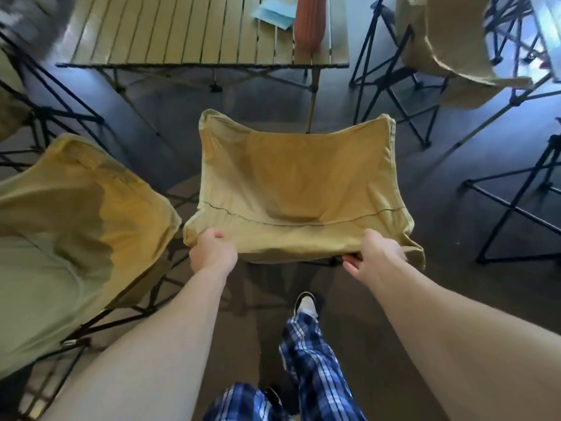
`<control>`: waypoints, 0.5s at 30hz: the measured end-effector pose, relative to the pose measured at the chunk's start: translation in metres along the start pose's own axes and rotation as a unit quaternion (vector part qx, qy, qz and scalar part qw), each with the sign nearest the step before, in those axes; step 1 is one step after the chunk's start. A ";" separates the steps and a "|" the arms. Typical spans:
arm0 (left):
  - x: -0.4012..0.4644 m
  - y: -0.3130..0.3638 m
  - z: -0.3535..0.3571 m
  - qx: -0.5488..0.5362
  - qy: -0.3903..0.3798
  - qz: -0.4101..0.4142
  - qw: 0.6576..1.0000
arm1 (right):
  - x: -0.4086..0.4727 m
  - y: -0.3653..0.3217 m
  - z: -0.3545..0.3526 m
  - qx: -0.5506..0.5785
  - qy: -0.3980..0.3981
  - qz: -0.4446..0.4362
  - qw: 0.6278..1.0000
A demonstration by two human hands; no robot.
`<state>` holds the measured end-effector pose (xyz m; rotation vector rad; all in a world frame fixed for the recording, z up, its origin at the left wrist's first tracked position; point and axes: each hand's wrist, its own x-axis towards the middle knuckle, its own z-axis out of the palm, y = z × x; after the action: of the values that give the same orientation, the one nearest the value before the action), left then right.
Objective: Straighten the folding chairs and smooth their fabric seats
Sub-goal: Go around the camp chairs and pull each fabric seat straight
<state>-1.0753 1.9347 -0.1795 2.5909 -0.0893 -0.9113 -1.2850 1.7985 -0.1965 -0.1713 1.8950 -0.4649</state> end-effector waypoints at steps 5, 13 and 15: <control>0.022 0.064 -0.002 -0.047 0.030 -0.036 0.998 | 0.019 -0.076 0.006 0.047 0.074 0.007 0.996; 0.050 0.126 0.016 0.041 0.011 -0.004 0.999 | 0.048 -0.120 0.010 -0.028 0.031 -0.046 0.998; 0.050 0.135 0.019 0.061 0.003 0.013 0.998 | 0.053 -0.124 0.007 0.014 0.064 -0.041 0.997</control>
<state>-1.0388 1.7943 -0.1707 2.6971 -0.1823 -0.9157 -1.3111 1.6661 -0.1947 -0.2063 2.0112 -0.5697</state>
